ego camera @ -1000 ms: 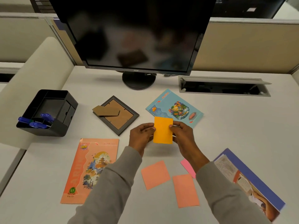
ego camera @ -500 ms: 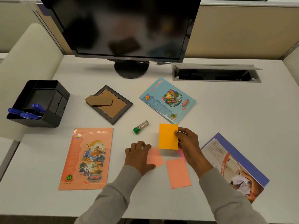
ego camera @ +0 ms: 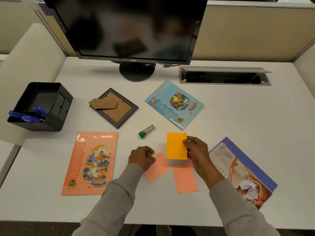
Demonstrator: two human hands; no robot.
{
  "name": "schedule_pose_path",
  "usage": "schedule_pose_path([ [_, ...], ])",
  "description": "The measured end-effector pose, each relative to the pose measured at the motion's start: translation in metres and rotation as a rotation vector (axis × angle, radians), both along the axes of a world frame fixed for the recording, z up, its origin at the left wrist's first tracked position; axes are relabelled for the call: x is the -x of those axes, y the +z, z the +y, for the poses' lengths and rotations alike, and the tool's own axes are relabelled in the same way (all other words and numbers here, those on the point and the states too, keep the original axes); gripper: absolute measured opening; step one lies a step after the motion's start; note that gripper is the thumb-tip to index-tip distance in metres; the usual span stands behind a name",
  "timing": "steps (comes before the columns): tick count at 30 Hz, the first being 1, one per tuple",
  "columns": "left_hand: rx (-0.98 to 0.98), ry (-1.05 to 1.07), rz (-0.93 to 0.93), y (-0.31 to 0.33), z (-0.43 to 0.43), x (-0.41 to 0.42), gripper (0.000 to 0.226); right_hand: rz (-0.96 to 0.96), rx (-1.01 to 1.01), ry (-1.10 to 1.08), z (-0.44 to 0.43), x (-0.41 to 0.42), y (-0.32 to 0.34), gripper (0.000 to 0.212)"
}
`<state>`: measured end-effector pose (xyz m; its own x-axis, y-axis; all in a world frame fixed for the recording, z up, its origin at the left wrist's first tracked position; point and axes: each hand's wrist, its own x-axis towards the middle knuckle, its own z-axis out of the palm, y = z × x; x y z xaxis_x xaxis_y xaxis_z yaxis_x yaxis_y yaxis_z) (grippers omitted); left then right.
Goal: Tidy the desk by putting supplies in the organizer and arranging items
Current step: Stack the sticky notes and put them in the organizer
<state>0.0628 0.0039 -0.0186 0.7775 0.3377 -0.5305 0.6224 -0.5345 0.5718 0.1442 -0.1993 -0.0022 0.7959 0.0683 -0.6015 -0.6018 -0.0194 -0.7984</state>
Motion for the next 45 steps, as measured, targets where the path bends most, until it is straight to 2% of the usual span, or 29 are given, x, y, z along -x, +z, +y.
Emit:
schedule_pose_path([
  [7,0.187,0.202,-0.119,0.006,0.011,-0.001,0.015,0.013,-0.025,0.035,0.004,0.015,0.003,0.012],
  [13,0.567,0.504,-0.272,0.02,0.007,-0.01,0.017,0.043,-0.059,0.006,0.014,0.019,0.005,0.015],
  [22,0.856,0.62,-0.274,0.029,-0.012,-0.015,0.018,0.044,0.018,0.006,0.028,0.006,-0.002,0.012],
  [25,0.907,0.652,-0.269,0.023,-0.019,-0.013,0.022,0.06,0.053,0.005,0.031,0.005,-0.001,0.019],
  [27,0.89,0.658,-0.251,0.019,-0.024,-0.014,0.036,0.046,0.076,0.013,0.031,0.007,0.002,0.024],
  [30,0.829,0.562,-0.172,0.011,-0.03,-0.013,0.059,0.005,0.09,0.049,0.032,0.012,0.004,0.026],
  [32,0.796,0.477,-0.168,0.005,-0.033,-0.011,0.062,-0.06,0.113,0.088,0.034,0.017,0.004,0.023],
  [35,0.744,0.442,-0.197,0.005,-0.037,-0.009,0.057,-0.186,0.284,0.195,0.029,0.016,0.004,0.014],
  [38,0.724,0.47,-0.187,0.003,-0.035,-0.011,0.053,-0.304,0.424,0.245,0.008,0.007,0.001,0.014],
  [40,0.729,0.499,-0.179,0.001,-0.034,-0.011,0.051,-0.411,0.683,0.369,-0.01,0.001,-0.005,0.026],
  [42,0.718,0.509,-0.171,0.0,-0.033,-0.012,0.049,-0.404,0.978,0.556,-0.024,-0.001,-0.01,0.045],
  [45,0.716,0.509,-0.171,-0.002,-0.034,-0.012,0.05,-0.333,1.176,0.718,-0.034,0.0,-0.012,0.062],
])
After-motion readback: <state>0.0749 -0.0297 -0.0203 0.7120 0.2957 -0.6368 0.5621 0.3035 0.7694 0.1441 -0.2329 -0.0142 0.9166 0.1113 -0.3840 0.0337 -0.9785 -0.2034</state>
